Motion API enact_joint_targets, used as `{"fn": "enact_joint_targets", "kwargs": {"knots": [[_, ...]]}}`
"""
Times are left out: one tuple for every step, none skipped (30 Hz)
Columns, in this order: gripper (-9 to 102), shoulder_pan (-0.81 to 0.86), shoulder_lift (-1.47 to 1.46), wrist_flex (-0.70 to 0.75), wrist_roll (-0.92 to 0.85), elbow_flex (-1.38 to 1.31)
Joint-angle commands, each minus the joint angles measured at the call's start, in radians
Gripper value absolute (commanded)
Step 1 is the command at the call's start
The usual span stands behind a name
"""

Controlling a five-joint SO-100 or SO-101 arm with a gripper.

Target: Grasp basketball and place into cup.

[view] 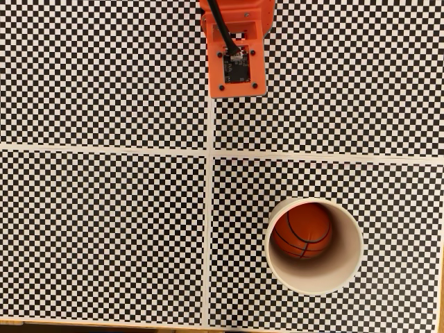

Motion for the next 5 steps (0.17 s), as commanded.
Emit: {"fn": "enact_joint_targets", "kwargs": {"knots": [[0,0.002,0.002,0.003,-0.005,0.035],[0,0.002,0.002,0.003,-0.005,0.035],[0,0.002,0.002,0.003,-0.005,0.035],[0,0.002,0.002,0.003,-0.005,0.035],[0,0.002,0.002,0.003,-0.005,0.035]]}}
